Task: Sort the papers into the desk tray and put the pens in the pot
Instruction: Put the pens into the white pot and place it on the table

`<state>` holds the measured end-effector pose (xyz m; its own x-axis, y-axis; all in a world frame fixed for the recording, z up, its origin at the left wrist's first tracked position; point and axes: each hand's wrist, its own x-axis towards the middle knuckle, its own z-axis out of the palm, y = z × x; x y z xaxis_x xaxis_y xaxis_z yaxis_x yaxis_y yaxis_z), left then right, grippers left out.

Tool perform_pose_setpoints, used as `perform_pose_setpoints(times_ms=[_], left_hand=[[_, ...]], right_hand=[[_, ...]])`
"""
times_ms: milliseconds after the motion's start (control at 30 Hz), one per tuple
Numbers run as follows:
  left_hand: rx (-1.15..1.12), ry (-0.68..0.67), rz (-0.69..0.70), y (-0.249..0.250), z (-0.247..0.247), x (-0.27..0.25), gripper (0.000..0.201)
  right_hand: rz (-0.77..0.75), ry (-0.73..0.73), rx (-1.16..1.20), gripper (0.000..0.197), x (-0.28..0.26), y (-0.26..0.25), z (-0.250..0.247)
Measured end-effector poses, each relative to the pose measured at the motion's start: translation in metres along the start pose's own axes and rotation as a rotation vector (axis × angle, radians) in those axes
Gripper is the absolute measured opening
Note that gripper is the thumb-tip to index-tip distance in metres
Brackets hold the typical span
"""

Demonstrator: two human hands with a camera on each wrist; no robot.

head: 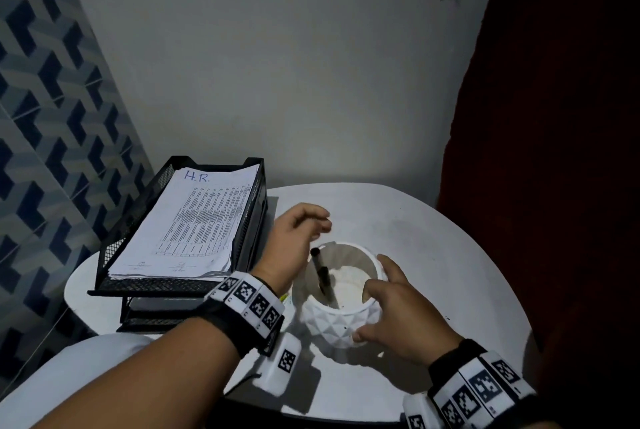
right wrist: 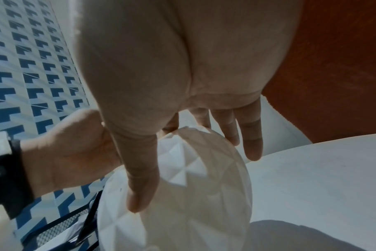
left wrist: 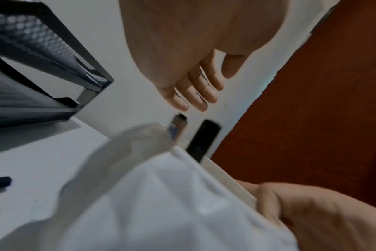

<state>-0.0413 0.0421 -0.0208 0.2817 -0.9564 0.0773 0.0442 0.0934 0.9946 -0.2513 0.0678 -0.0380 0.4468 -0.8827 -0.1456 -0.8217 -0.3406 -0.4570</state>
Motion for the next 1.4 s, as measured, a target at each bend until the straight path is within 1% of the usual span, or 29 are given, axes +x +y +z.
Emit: perform_pose_setpoints(times_ms=[67,100,167,267,300,367,433,600,667,700,800,833,900,933,1000,1067,1133,1167,1233,1267,1333,1400], left_hand=[[0.033,0.075,-0.031,-0.010,-0.015,0.014,0.033],[0.095,0.104,-0.052,-0.020,-0.024,0.021,0.033],[0.338,0.118,-0.130,-0.047,-0.041,0.032,0.031],[0.754,-0.020,-0.313,-0.092,-0.060,0.033,0.021],[0.894,-0.071,-0.346,-0.107,-0.065,0.030,0.021],[1.140,-0.173,-0.356,-0.133,-0.071,0.022,0.034],[1.252,-0.253,-0.355,-0.146,-0.072,0.012,0.041],[1.421,-0.323,-0.298,-0.158,-0.066,0.001,0.044],[1.408,-0.338,-0.313,-0.157,-0.066,0.003,0.049],[1.369,-0.319,-0.318,-0.157,-0.065,0.004,0.050],[1.107,-0.140,-0.251,-0.148,-0.057,0.006,0.042],[1.004,-0.066,-0.226,-0.139,-0.053,0.007,0.037],[0.816,0.093,-0.218,-0.117,-0.044,0.016,0.021],[0.701,0.161,-0.218,-0.104,-0.040,0.024,0.018],[0.364,0.272,-0.193,-0.072,-0.033,0.038,0.017],[0.020,0.314,-0.108,-0.036,-0.026,0.044,0.018],[-0.200,0.265,-0.005,-0.001,-0.019,0.039,0.019],[-0.253,0.209,0.038,0.014,-0.013,0.032,0.018],[-0.280,0.098,0.049,0.027,0.000,0.016,0.018],[-0.242,0.040,0.031,0.025,0.006,0.007,0.019],[-0.079,-0.074,0.003,0.012,0.018,-0.008,0.019],[0.071,-0.145,0.004,-0.003,0.023,-0.016,0.020]], right_hand=[[0.026,0.020,0.011,0.051,0.004,0.006,0.000],[0.036,0.029,0.017,0.052,0.006,0.008,-0.001],[0.052,0.033,0.025,0.052,0.008,0.011,-0.002],[0.051,0.028,0.025,0.051,0.009,0.013,-0.003],[0.047,0.025,0.026,0.051,0.008,0.013,-0.002],[0.040,0.016,0.024,0.050,0.007,0.013,-0.002],[0.039,0.009,0.023,0.049,0.007,0.014,-0.001],[0.042,0.014,0.023,0.051,0.007,0.017,0.000],[0.040,0.017,0.022,0.050,0.007,0.019,0.001],[0.039,0.015,0.021,0.050,0.007,0.019,0.001],[0.031,0.008,0.023,0.049,0.008,0.019,0.000],[0.031,0.006,0.026,0.049,0.008,0.019,-0.001],[0.030,0.009,0.030,0.047,0.008,0.020,-0.002],[0.029,0.011,0.031,0.047,0.008,0.020,-0.003],[0.031,0.013,0.028,0.048,0.008,0.021,-0.004],[0.036,0.005,0.027,0.049,0.008,0.020,-0.005],[0.036,-0.008,0.028,0.049,0.007,0.017,-0.006],[0.032,-0.015,0.026,0.048,0.006,0.013,-0.006],[0.018,-0.026,0.026,0.046,0.004,0.007,-0.007],[0.009,-0.028,0.027,0.044,0.003,0.004,-0.007],[-0.008,-0.020,0.030,0.043,0.002,-0.001,-0.006],[-0.017,-0.006,0.033,0.044,0.000,-0.003,-0.007]])
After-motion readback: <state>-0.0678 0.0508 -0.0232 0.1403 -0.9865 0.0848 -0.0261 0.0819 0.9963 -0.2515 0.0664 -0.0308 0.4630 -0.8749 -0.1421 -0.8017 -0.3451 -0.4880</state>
